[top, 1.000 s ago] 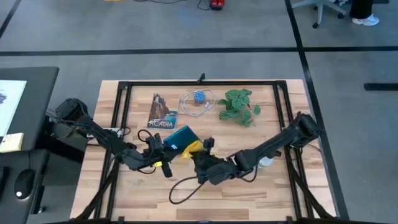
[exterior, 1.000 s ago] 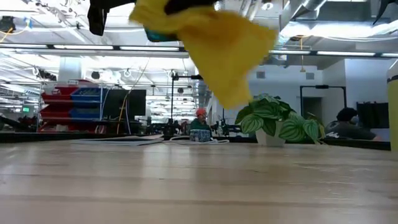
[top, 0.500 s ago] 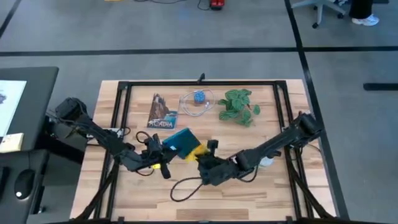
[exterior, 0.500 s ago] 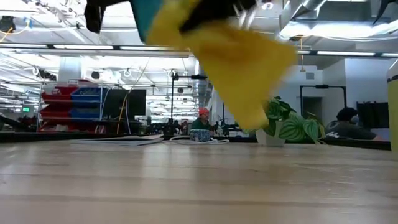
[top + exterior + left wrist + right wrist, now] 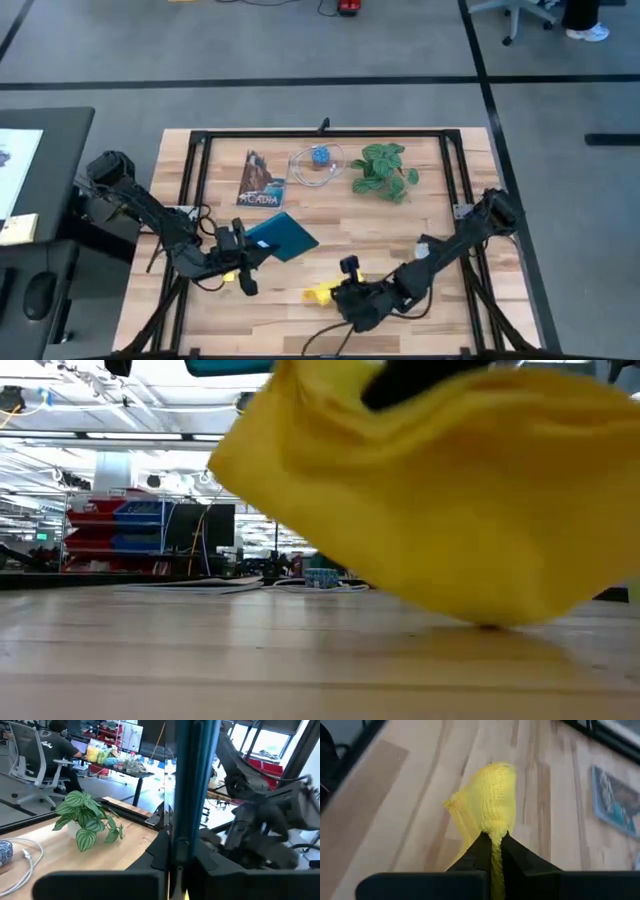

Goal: Apply microfiber cloth
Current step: Wipe the blue tablet with the microfiber cloth

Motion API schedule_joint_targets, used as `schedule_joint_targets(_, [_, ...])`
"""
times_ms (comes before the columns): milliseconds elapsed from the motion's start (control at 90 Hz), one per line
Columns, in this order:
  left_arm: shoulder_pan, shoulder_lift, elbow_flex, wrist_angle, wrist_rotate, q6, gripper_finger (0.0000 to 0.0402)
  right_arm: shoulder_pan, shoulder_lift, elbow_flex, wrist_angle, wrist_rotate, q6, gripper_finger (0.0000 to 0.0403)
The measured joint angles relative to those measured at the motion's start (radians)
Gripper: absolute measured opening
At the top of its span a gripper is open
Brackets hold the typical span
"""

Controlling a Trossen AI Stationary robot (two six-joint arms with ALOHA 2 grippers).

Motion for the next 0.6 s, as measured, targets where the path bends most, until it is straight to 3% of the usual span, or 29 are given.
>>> schedule_joint_targets(133, [0.000,0.000,0.000,0.000,0.000,-0.001,0.0009,0.000,0.000,0.046,-0.016,0.126,-0.067,0.0005])
schedule_joint_targets(233, [0.000,0.000,0.000,-0.001,0.000,-0.006,0.0009,0.000,0.000,0.097,-0.006,0.331,-0.175,0.0005])
schedule_joint_targets(322, [0.000,0.000,-0.001,-0.013,0.000,-0.019,0.0009,-0.012,-0.001,0.143,0.106,0.490,-0.342,0.0004])
schedule_joint_targets(500, [0.013,0.027,-0.001,-0.006,0.038,-0.073,0.0009,-0.079,0.000,0.191,0.515,0.486,-0.774,0.0004])
schedule_joint_targets(600, [0.023,0.069,0.003,0.005,0.052,-0.093,0.0009,-0.116,0.000,0.194,0.695,0.473,-0.909,0.0004])
